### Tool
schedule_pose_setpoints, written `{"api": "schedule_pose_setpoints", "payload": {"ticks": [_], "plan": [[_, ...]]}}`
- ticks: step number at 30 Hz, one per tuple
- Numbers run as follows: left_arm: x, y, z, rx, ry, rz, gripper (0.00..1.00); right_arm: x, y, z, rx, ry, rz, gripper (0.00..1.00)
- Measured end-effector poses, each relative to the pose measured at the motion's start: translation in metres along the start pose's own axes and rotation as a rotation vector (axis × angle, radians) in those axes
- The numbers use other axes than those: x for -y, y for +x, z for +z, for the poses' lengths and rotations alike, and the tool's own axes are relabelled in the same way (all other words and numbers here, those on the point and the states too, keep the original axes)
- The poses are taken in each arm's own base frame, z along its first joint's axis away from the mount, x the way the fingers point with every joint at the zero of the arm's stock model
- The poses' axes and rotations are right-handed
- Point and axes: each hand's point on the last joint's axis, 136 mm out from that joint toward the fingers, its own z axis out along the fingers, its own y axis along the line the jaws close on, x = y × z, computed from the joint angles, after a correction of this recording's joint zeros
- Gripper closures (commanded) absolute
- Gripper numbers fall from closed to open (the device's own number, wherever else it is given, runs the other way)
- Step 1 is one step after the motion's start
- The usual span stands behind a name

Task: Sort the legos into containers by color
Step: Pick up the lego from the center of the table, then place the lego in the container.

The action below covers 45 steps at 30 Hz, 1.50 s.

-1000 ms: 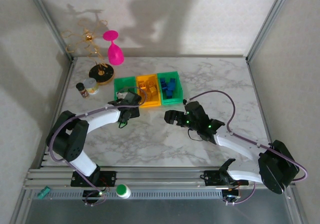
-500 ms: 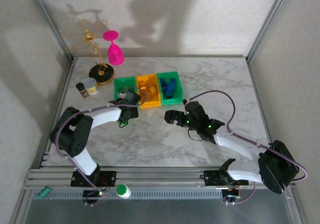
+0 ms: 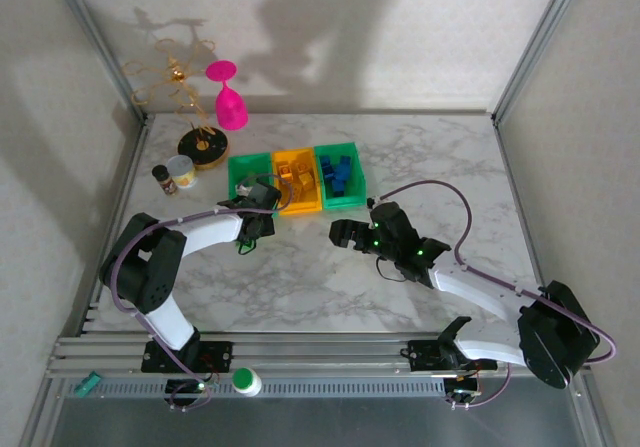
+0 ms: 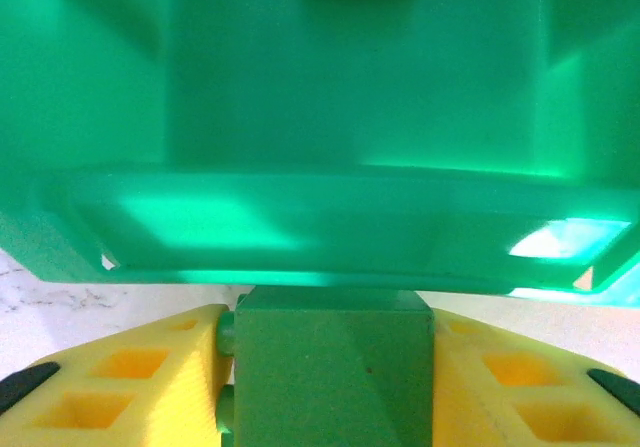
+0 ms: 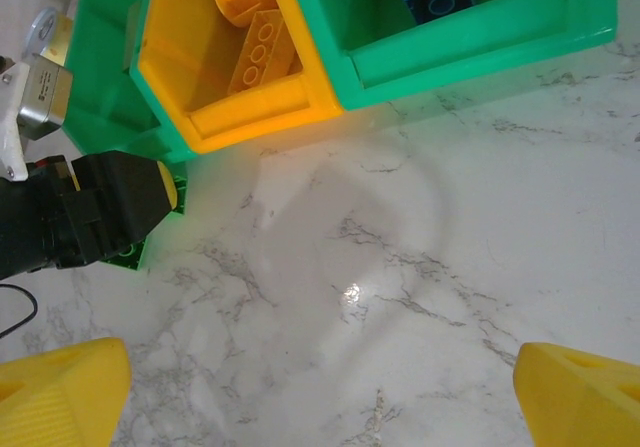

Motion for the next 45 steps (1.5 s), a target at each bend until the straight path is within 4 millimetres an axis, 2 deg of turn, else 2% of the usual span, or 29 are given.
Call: {"api": "schedule_pose_setpoints", "payload": {"ticks": [6,10,13,16,21,23,27,32,35,40,45], "plan": [[0.004,0.004,-0.004,-0.002,0.003,0.018,0.56,-0.002,-0.003,-0.003,0.014,-0.008,0.0,0.01],[0.01,0.006,-0.021,0.008,0.019,0.04,0.55,-0.003,-0.003,-0.004,0.014,-0.01,-0.001,0.01],[0.008,-0.003,-0.037,0.038,0.019,0.033,0.55,-0.006,-0.004,-0.004,0.015,-0.018,-0.006,0.02],[0.008,-0.023,-0.055,0.082,0.021,0.016,0.54,-0.011,-0.005,-0.004,0.015,-0.029,-0.013,0.01],[0.02,-0.08,-0.084,0.188,0.047,-0.047,0.54,-0.016,-0.01,-0.002,0.022,-0.037,-0.017,0.01],[0.022,-0.103,-0.088,0.222,0.05,-0.078,0.54,-0.017,-0.01,-0.002,0.025,-0.04,-0.017,0.01],[0.019,-0.131,-0.07,0.231,0.021,-0.123,0.54,-0.018,-0.01,-0.002,0.023,-0.041,-0.019,0.01],[0.011,-0.136,-0.028,0.177,-0.044,-0.135,0.54,-0.02,-0.012,-0.003,0.029,-0.044,-0.02,0.01],[0.007,-0.133,-0.011,0.15,-0.067,-0.136,0.53,-0.023,-0.014,-0.004,0.033,-0.048,-0.021,0.01],[0.012,-0.143,-0.002,0.154,-0.068,-0.139,0.51,-0.023,-0.015,-0.004,0.035,-0.048,-0.021,0.01],[0.015,-0.147,-0.001,0.16,-0.065,-0.131,0.43,-0.023,-0.015,-0.004,0.035,-0.048,-0.021,0.01]]}}
